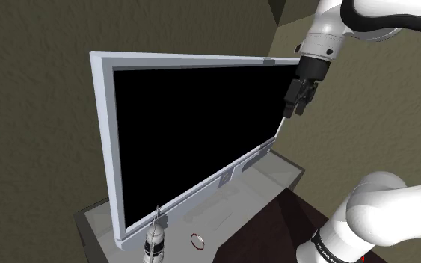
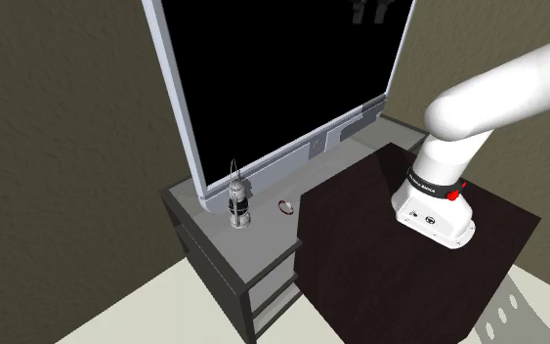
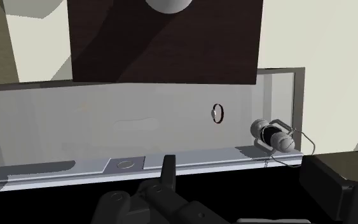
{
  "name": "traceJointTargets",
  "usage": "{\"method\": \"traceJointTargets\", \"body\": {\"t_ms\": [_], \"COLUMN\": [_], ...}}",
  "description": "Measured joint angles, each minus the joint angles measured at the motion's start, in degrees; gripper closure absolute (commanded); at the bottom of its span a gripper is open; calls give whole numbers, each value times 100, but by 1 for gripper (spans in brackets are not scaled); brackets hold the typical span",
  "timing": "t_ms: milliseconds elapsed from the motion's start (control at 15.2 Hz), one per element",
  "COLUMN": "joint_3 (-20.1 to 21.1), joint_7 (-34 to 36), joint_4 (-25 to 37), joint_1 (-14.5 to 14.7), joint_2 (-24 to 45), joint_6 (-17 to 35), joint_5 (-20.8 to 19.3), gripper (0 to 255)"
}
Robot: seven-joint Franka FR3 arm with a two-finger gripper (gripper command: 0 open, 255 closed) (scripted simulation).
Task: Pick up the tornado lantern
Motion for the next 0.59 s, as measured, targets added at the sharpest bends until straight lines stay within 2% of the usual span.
{"method": "traceJointTargets", "body": {"t_ms": [132, 330, 594], "joint_3": [51, 322, 795], "joint_7": [64, 398, 905], "joint_4": [-95, -587, -1246], "joint_1": [6, 46, 136], "joint_2": [-32, -270, -432], "joint_6": [89, 500, 1255], "joint_5": [46, 288, 697], "gripper": [0, 0, 0]}}
